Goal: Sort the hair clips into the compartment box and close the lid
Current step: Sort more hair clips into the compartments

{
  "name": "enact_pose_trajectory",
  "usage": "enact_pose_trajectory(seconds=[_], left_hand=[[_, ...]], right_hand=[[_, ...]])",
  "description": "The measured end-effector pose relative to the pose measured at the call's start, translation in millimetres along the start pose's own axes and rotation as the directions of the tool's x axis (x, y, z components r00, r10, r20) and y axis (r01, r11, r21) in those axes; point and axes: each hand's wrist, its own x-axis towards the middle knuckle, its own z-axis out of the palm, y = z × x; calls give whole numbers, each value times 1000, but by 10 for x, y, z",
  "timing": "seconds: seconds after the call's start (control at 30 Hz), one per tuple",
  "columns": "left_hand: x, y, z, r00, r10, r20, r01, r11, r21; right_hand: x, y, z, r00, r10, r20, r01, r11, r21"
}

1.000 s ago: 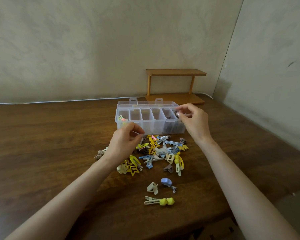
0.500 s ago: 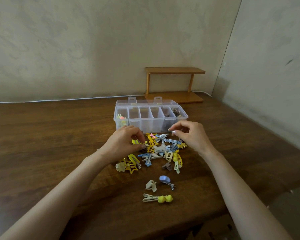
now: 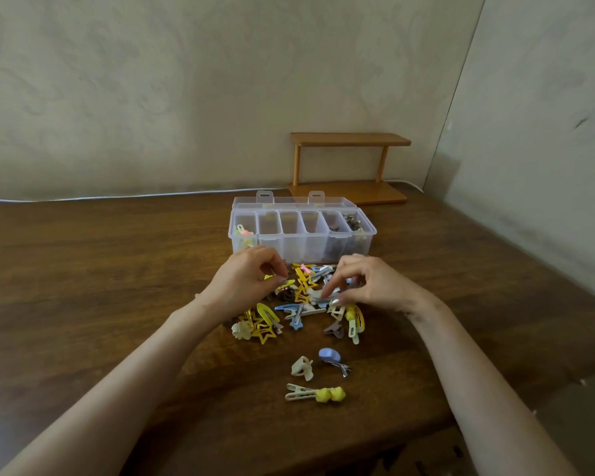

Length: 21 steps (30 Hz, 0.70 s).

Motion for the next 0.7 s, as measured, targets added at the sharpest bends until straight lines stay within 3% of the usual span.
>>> enact_pose_trajectory(seconds=[0.23,0.33,0.4,0.5,0.57,0.7], left_hand=[[-23,64,51,1000,28,-10,-28,1000,7],[-22,53,23,1000,7,-6,-7,1000,-25],[-22,41,12,1000,1,-5,-1,1000,-31],[-25,47,16,1000,0,-1,0,1000,-29],[-23,60,23,1000,1,1,-1,1000,-28],[-17,45,24,1000,-4,1,4,1000,-31]], right_hand=[[7,18,8,1000,2,-13,-2,1000,19],[-12,24,-49,986,-12,-166,48,975,216],[-1,46,-95,937,29,-348,92,941,326],[85,99,-154,801,122,-586,97,940,328],[168,127,-202,732,172,-659,65,946,319],[377,122,-294,662,186,-726,1,968,249]])
